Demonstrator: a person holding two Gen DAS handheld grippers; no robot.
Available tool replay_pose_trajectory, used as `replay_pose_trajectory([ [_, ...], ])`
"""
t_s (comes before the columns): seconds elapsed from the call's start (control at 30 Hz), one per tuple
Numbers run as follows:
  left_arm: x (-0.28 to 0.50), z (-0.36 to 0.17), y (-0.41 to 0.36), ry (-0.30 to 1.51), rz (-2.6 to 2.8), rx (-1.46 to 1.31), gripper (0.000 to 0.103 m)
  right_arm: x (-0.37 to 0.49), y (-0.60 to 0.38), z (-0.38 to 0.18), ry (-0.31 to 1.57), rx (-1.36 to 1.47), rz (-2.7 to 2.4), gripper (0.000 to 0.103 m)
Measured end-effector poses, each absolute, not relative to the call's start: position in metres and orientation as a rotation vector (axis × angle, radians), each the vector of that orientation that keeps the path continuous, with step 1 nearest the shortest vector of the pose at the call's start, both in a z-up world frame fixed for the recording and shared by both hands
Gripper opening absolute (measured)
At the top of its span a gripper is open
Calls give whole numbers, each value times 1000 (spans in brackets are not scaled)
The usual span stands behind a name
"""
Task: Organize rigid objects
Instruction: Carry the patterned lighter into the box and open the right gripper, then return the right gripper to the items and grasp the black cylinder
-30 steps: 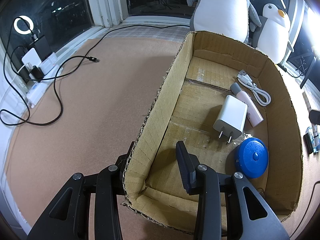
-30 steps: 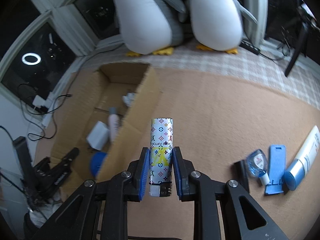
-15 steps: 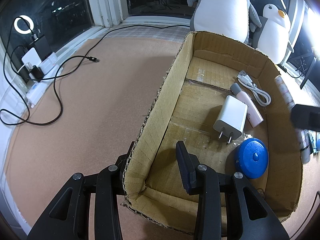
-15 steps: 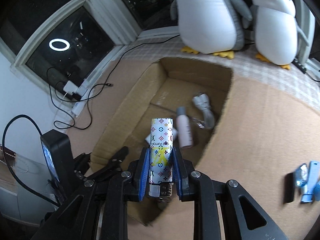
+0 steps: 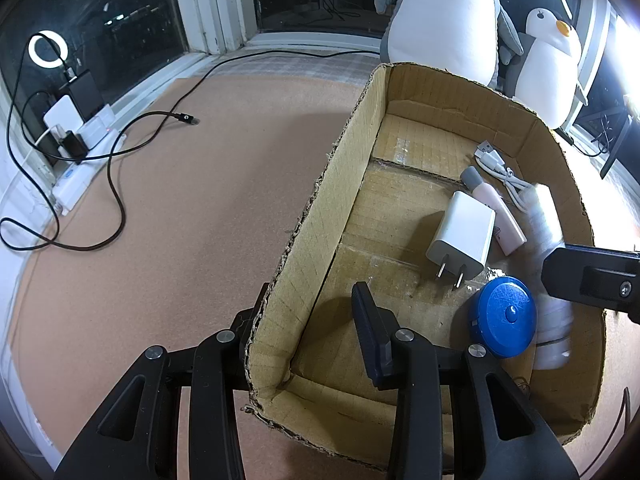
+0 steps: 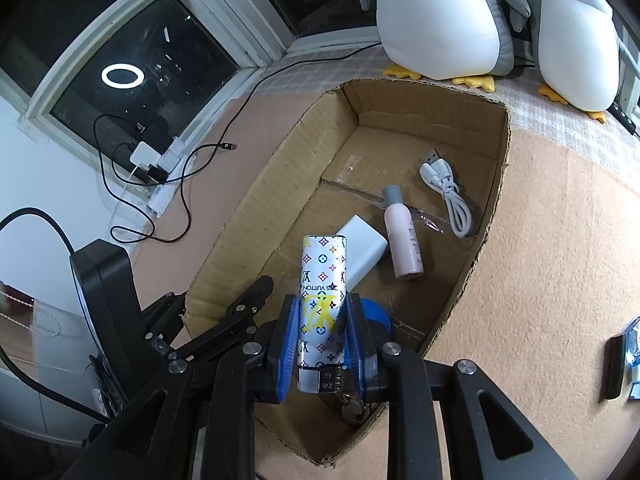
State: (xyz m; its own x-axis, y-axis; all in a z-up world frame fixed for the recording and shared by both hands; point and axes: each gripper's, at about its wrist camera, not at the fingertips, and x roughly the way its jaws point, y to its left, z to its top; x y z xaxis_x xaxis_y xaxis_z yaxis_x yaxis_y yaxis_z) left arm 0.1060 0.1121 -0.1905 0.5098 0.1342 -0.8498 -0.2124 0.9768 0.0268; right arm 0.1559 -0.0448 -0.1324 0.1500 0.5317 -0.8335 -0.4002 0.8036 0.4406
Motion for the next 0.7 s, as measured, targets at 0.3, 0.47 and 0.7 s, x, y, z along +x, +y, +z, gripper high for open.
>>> replay_pose_trajectory([
  [0.3, 105, -191, 112, 1014, 209, -83, 37, 157, -49, -127, 1229, 132, 669, 46],
  [0.47, 104, -191, 112, 1014, 209, -84, 37, 156, -56, -122, 1207, 139, 661, 56],
  [0.7, 105, -191, 111, 1014, 208, -83, 37, 153, -81, -113, 1162, 123, 623, 63],
])
